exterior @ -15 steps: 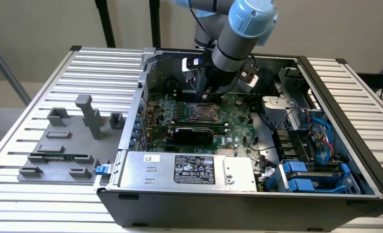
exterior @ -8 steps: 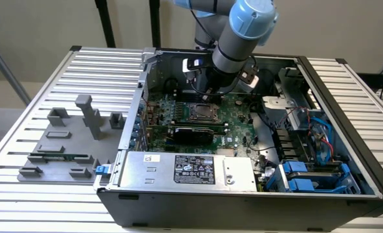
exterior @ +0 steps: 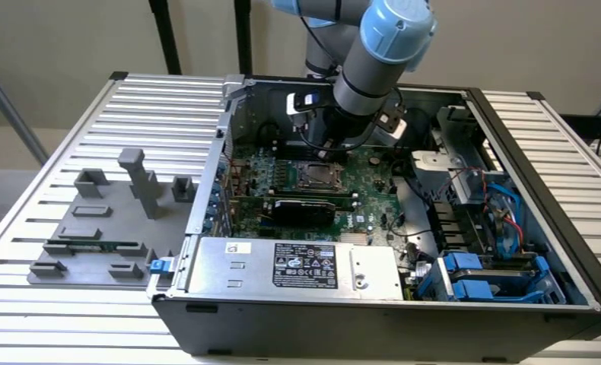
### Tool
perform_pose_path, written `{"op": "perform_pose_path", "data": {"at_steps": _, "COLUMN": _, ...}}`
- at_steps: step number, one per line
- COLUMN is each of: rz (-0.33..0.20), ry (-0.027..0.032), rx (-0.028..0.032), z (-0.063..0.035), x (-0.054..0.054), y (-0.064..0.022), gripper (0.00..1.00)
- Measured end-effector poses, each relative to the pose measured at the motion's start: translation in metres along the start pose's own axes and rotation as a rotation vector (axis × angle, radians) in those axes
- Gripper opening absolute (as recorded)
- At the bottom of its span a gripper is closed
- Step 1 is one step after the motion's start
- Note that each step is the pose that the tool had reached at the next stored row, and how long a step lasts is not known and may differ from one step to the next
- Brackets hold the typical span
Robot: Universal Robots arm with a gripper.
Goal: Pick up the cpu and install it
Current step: 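Install the first cpu locking lever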
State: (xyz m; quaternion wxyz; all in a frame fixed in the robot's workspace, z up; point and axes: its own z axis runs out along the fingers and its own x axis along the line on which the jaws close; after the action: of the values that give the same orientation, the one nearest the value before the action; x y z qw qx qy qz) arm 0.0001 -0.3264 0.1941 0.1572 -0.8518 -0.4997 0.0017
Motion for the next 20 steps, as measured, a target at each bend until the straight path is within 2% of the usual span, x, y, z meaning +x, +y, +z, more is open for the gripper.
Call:
{"op": "perform_pose_path", "data": {"at_steps": 6, "rz": -0.012, "ry": 0.0016, "rx": 0.0038, "z": -0.0001, "x": 0.0003, "y": 0.0008, "gripper": 0.11}}
{"op": "perform_pose_path", "data": {"at_steps": 12, "rz": -0.030, "ry": 0.0073, "rx": 0.0075, "z": 0.0001, "x": 0.0005, "y": 0.0015, "gripper": 0.11}}
{"op": "perform_pose_path", "data": {"at_steps": 20, "rz": -0.060, "ry": 0.0186, "rx": 0.0050, "z": 0.0010, "x": 0.0003, "y": 0.0019, "gripper": 0.11}}
